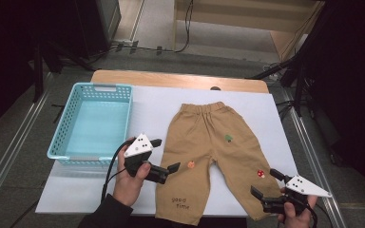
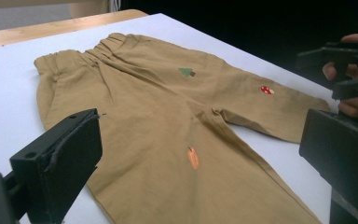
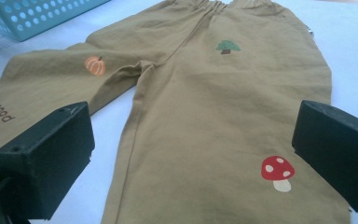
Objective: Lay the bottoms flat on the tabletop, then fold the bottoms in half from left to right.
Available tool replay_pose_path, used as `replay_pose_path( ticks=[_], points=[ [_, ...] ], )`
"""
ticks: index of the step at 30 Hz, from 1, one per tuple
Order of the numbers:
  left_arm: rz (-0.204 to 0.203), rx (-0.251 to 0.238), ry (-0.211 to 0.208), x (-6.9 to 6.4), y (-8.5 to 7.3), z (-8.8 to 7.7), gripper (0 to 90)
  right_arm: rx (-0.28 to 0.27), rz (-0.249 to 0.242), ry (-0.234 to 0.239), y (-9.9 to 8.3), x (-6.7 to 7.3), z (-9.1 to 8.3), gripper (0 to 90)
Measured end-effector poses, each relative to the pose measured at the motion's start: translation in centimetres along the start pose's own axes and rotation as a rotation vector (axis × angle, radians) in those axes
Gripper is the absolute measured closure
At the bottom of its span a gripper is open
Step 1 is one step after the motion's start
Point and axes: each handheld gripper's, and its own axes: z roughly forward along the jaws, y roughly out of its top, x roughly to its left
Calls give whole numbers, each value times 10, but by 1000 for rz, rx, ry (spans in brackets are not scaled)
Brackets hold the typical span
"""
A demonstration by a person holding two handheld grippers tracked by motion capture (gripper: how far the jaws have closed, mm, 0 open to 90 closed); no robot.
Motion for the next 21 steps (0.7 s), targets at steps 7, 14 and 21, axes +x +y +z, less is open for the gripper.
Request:
replay_pose_path(
  ticks=[7,14,21],
  points=[
    [55,17,19,2,10,13,0,2,-10,-1,-1,-1,1,0],
    [96,18,26,6,17,28,0,22,-17,28,-1,-2,3,0],
    [91,39,35,15,26,43,0,20,-24,16,-1,-1,3,0]
  ],
)
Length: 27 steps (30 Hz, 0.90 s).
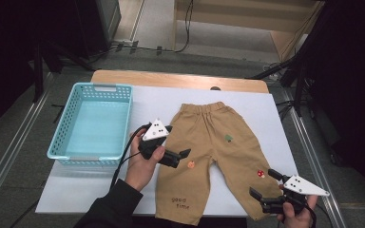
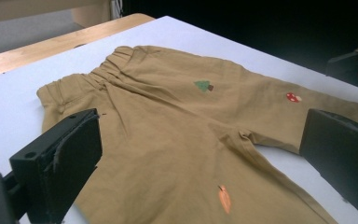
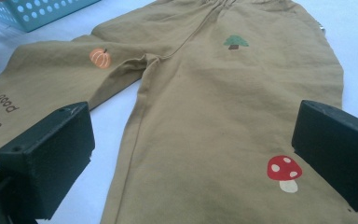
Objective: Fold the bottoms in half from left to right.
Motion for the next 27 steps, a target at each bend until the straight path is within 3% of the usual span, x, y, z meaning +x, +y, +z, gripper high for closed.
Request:
replay_pose_path(
  ticks=[6,19,24,27],
  points=[
    [1,35,-16,11,5,17,0,-3,20,2,1,1,3,0],
    [-40,76,16,35,11,49,0,-10,-4,3,3,4,6,0],
    [-34,86,-9,41,15,60,0,-9,0,19,3,4,6,0],
    [-29,93,2,44,18,67,0,-8,-4,19,3,5,6,0]
  ],
)
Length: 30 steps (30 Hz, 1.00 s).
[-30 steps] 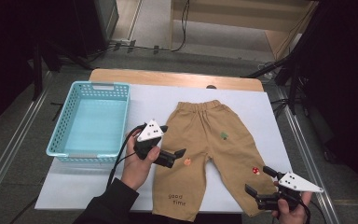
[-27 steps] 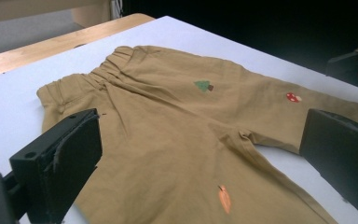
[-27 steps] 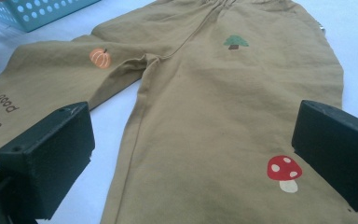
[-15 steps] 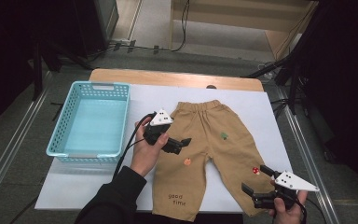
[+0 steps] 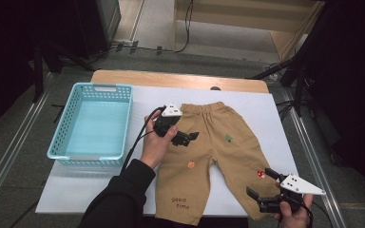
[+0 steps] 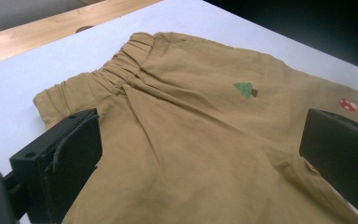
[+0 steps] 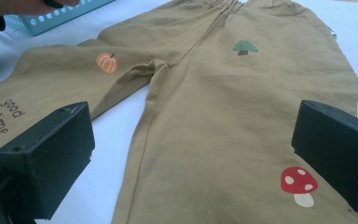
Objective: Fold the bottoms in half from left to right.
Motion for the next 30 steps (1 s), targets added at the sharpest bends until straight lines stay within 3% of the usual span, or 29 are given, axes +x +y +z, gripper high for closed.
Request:
replay_pose_path(
  ticks=[8,14,18,26,30],
  points=[
    [-1,18,16,13,6,13,0,-5,-23,11,0,1,1,0],
    [-55,4,26,27,7,22,17,4,-25,3,0,3,1,0],
    [-42,32,24,32,7,31,17,-3,-25,8,0,3,0,0],
    [-86,29,8,45,10,49,17,-2,-17,12,-1,2,-3,0],
    [-124,44,30,55,12,59,18,-1,-12,5,-2,2,-3,0]
  ],
)
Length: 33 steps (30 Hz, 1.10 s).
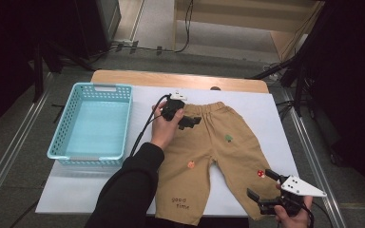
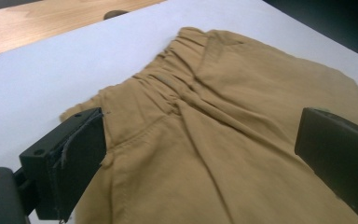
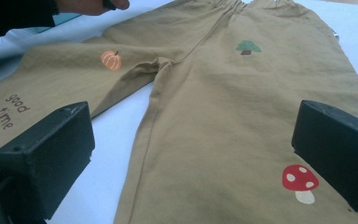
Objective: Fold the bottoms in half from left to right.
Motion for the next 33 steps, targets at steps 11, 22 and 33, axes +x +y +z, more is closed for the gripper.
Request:
replay_pose_path(
  ticks=[11,22,33],
  points=[
    [-64,49,141,24,-1,17,126,0,7,4,2,4,0,0],
    [-134,90,197,36,-3,25,342,15,6,-1,-1,7,-1,0],
    [-94,95,185,33,-4,27,590,31,-4,5,0,12,5,0]
  ],
)
